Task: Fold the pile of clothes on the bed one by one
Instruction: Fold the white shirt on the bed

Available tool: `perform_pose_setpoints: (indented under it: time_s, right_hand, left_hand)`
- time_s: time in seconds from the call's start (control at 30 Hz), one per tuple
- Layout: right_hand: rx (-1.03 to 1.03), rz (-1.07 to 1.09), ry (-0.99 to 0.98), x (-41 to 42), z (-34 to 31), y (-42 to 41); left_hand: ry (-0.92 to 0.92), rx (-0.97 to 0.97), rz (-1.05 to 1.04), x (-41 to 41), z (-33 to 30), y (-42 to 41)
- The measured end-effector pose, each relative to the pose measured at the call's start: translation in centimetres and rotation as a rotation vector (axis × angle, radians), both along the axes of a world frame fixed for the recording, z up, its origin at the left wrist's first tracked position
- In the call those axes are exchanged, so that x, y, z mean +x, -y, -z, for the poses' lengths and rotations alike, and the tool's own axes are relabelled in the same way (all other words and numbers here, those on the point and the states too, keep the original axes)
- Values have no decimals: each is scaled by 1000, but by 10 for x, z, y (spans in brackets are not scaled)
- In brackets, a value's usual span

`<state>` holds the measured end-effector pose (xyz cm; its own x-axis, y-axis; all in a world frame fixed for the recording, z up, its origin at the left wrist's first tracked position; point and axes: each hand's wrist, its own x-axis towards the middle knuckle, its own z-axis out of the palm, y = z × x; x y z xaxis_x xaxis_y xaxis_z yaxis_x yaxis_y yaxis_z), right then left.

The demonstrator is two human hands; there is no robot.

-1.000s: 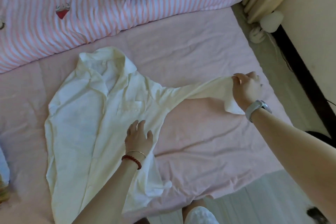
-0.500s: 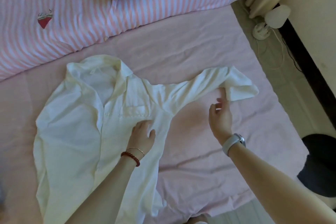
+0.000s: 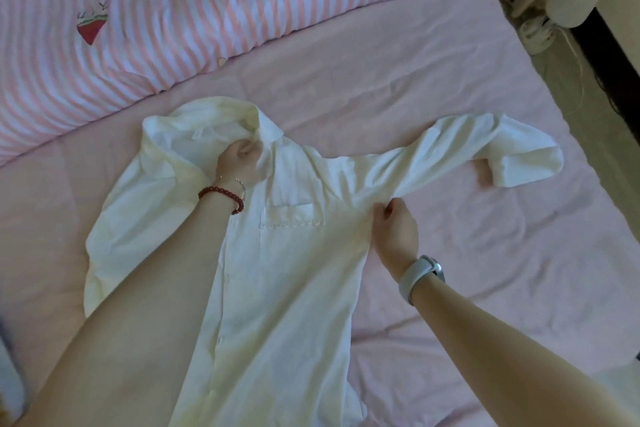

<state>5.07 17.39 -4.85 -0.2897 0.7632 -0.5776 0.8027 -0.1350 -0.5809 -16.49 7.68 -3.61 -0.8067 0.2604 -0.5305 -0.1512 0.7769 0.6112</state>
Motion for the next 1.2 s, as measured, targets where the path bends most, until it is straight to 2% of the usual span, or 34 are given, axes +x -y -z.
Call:
perform_pose_setpoints:
  time_s: [0.07, 0.13, 0.23, 0.33, 0.43, 0.57, 0.63, 0.73, 0.8, 0.87, 1.07, 1.2]
  right_hand:
    - [76, -4, -4, 2, -1, 1]
    - [142, 3, -12, 3, -4, 1]
    - [180, 35, -72, -2, -9, -6]
    - [173, 75, -102, -12, -13, -17]
    - [72, 90, -90, -13, -14, -20]
    - [-47, -37, -29, 22, -10, 11]
    - [-123, -58, 7, 51, -6, 37]
    - [-240, -96, 38, 91, -4, 77]
    - [-314, -178, 55, 109, -4, 98]
    - [-355, -289, 93, 117, -5, 112]
    - [-560, -219, 68, 120, -16, 132]
    - [-354, -172, 53, 133, -24, 136]
  left_hand:
    - [-29, 65, -20, -9, 1, -2]
    - [-142, 113, -60, -21, -2, -1]
    - [-267, 174, -238, -39, -10, 1]
    - [-205, 108, -195, -41, -10, 10]
    - [-203, 12, -129, -15, -6, 24]
    - [-292, 70, -105, 73, -3, 70]
    - [-245, 20, -162, 123, 7, 109]
    - [-62, -158, -305, 180, 13, 162]
    - [16, -316, -350, 200, 15, 187]
    - [42, -384, -347, 202, 16, 205]
    - [53, -235, -185, 195, 3, 215]
    - [-2, -171, -239, 215, -13, 220]
